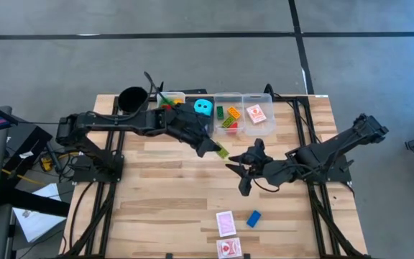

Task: Pick & Place Toys
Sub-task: Put the small light green 8-stud game piece into the left transparent bin

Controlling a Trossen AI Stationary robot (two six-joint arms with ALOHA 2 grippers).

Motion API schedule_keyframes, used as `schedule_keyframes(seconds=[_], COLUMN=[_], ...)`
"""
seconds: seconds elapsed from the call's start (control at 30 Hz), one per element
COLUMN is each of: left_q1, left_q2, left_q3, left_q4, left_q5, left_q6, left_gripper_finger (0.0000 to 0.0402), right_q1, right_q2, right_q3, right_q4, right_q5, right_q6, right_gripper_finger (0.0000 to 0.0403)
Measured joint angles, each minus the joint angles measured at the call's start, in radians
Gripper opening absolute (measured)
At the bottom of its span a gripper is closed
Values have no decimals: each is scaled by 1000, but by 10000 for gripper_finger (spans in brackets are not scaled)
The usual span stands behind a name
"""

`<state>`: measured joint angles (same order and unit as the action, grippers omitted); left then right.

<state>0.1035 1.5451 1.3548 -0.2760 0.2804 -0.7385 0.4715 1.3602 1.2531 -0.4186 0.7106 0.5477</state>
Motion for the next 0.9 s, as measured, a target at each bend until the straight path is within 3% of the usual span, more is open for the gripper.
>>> schedule_keyframes(seconds=[0.33, 0.9], left_q1=[85, 262], left_q2=[12, 297], left_q3=[0, -1], left_q4=[75, 286], left_q5=[-296, -286], left_q6=[216, 271], left_gripper_finger=[40, 61], right_q1=[-1, 21], right_q2=[0, 0], right_q3=[74, 77], right_q4=[-7, 8], right_q5=[1, 4], right_q6=[-33, 69], right_gripper_finger=[108, 107])
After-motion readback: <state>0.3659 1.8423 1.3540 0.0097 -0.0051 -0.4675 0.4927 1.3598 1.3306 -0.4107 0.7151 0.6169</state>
